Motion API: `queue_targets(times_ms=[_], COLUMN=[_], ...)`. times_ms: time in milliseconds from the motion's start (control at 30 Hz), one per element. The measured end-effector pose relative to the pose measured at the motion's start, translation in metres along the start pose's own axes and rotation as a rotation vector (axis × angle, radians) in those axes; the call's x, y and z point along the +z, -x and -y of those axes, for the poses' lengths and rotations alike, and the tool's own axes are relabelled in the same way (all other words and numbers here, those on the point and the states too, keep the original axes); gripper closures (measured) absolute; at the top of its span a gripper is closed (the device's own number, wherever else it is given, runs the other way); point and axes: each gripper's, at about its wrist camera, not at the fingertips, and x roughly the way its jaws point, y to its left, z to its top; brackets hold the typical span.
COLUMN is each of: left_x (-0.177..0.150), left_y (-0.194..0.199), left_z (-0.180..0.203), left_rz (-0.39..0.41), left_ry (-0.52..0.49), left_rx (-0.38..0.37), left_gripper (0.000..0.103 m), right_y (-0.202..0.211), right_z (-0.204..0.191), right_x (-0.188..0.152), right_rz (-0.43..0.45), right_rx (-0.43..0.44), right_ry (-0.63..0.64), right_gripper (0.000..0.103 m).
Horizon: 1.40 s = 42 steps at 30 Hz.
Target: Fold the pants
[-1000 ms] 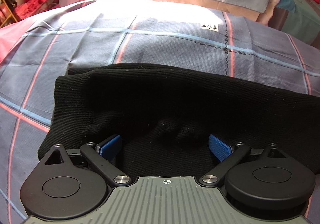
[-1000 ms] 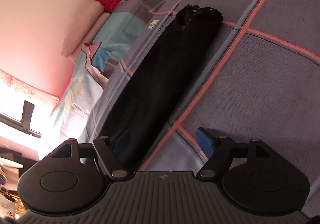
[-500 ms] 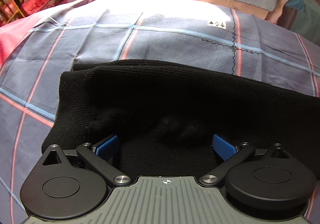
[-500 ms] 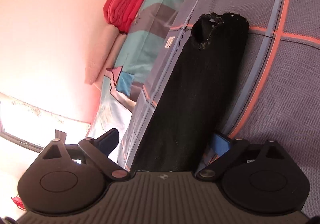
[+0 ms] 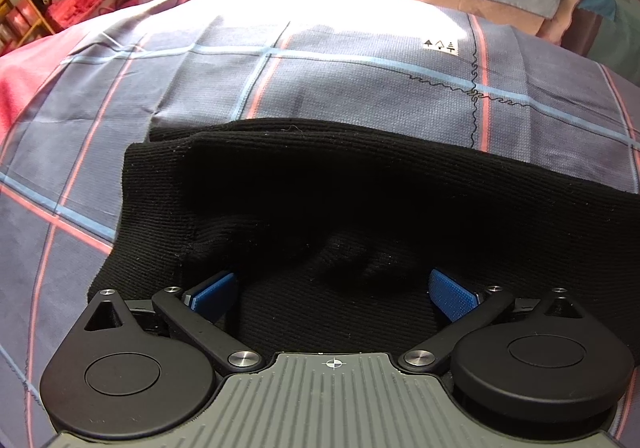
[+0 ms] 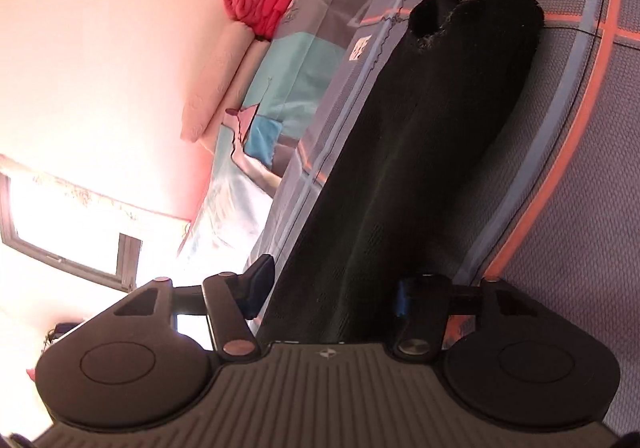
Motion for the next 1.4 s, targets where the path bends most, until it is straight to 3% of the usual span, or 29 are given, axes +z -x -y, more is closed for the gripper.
queue_targets(times_ms=[33, 100, 200, 233, 400, 533, 600, 700, 733, 800, 867, 1000, 1067, 1167, 1233, 1333, 1400], left_x=[0.000, 0.000, 0.001, 0.001, 0.001, 0.003, 0.004, 0.005, 0.006, 0.007, 0.006, 0.001, 0.000, -0.001, -0.001, -0.001, -0.002], left_y=[0.000, 0.000, 0.000, 0.001, 0.012, 0.027, 0.037, 0.047, 0.048, 0.050, 0.052, 0.057, 0.059, 0.066, 0.068, 0.071, 0.073], left_z=[0.000, 0.000, 0.001, 0.001, 0.009, 0.007, 0.001, -0.009, -0.010, -0.014, -0.015, -0.016, -0.012, 0.006, 0.021, 0.042, 0.054], left_rz=[0.000, -0.001, -0.004, -0.007, 0.014, 0.046, 0.077, 0.100, 0.103, 0.106, 0.103, 0.111, 0.116, 0.138, 0.143, 0.144, 0.148], left_ry=[-0.001, 0.000, -0.004, -0.005, -0.042, -0.042, -0.022, 0.009, 0.017, 0.025, 0.022, 0.009, 0.008, -0.010, -0.031, -0.065, -0.081], left_rx=[0.000, 0.001, 0.003, 0.004, 0.039, 0.043, 0.032, 0.025, 0.026, 0.022, 0.021, 0.004, -0.016, -0.054, -0.075, -0.103, -0.111], left_gripper=[0.000, 0.000, 0.000, 0.000, 0.000, 0.000, 0.000, 0.000, 0.000, 0.000, 0.000, 0.000, 0.000, 0.000, 0.000, 0.000, 0.000], right_y=[-0.001, -0.005, -0.008, -0.008, -0.007, 0.000, 0.002, 0.000, -0.008, -0.025, -0.041, -0.042, -0.040, -0.046, -0.042, -0.057, -0.061], right_z=[0.002, 0.001, -0.006, -0.013, -0.069, -0.125, -0.149, -0.148, -0.137, -0.112, -0.095, -0.102, -0.111, -0.130, -0.136, -0.117, -0.104], right_x=[0.002, 0.003, 0.002, 0.002, -0.024, -0.086, -0.146, -0.249, -0.284, -0.326, -0.343, -0.336, -0.330, -0.322, -0.318, -0.336, -0.339], right_rz=[0.015, 0.038, 0.038, 0.038, 0.094, 0.209, 0.281, 0.363, 0.336, 0.204, 0.058, 0.065, 0.135, 0.157, 0.189, 0.085, 0.085], right_rx=[-0.003, -0.040, -0.092, -0.133, -0.293, -0.371, -0.360, -0.285, -0.248, -0.240, -0.275, -0.272, -0.277, -0.320, -0.304, -0.316, -0.324], right_ry=[-0.029, -0.038, -0.004, 0.038, 0.404, 0.852, 1.181, 1.711, 1.892, 2.101, 2.167, 2.149, 2.138, 1.999, 1.922, 2.106, 2.164], right_gripper=[0.049, 0.065, 0.077, 0.083, 0.083, 0.083, 0.082, 0.074, 0.072, 0.069, 0.077, 0.077, 0.077, 0.079, 0.078, 0.077, 0.077])
